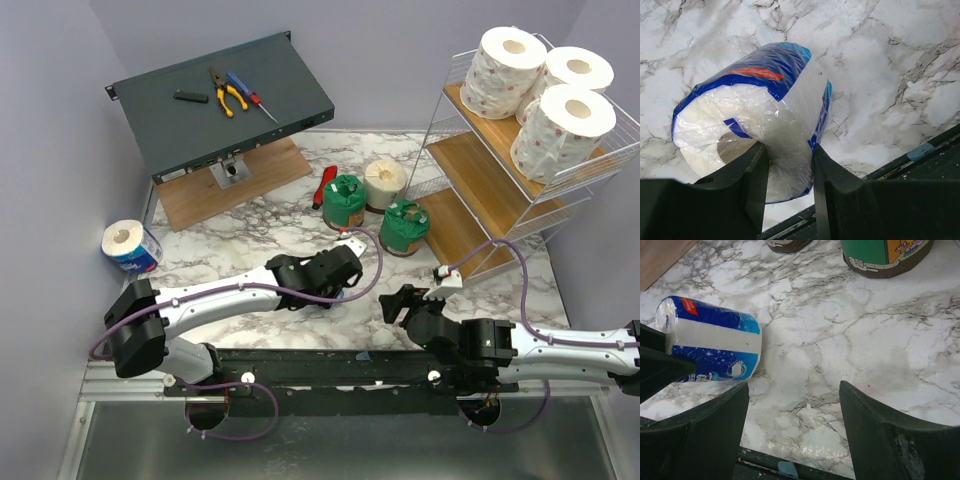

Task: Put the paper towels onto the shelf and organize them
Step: Adjust the paper towel at the center of the board.

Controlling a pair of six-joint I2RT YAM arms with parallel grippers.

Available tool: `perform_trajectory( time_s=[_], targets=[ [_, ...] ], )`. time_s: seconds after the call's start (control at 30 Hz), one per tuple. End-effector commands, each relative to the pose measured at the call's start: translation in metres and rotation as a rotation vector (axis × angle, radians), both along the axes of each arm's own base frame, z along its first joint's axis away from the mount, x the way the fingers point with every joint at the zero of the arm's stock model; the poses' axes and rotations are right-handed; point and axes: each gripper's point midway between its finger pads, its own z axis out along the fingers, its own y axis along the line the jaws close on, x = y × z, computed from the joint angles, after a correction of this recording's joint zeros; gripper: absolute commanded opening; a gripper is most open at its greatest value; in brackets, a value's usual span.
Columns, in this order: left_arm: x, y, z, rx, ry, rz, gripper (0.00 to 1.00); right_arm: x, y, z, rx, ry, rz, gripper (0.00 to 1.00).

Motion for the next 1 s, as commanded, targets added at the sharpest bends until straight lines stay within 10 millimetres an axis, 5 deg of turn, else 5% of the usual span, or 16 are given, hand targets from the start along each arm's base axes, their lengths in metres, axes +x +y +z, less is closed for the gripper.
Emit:
perform_trajectory(
  time_s=[0.0,0.2,0.37,0.57,0.77,0.97],
  targets=[
    [0.004,0.002,0.007,0.12,-0.07,-0.004,0.2,0.002,-0.005,0.005,0.006,-0.012,-0.031,0.75],
    [-0.003,-0.014,0.002,0.177,-0.07,-0.039,0.28,0.002,-0.007,0.007,0.025,-0.016,-0.03,0.75],
    [-0.004,-0.018,0.015,0.13,-0.08,-0.037,0.56,0.002,-0.008,0.008,0.036,-0.02,-0.025,0.75],
    [-0.003,-0.015,0.049,0.045,-0.116,-0.007,0.77,0.002,-0.009,0.009,0.037,-0.024,-0.03,0.75],
    [0.014,0.015,0.085,-0.128,-0.158,0.16,0.93,0.002,-0.01,0.009,0.048,-0.024,-0.028,0.75],
    [0.045,0.066,0.078,-0.436,-0.052,0.496,0.95,0.001,-0.009,0.009,0.06,-0.025,-0.026,0.75]
  ],
)
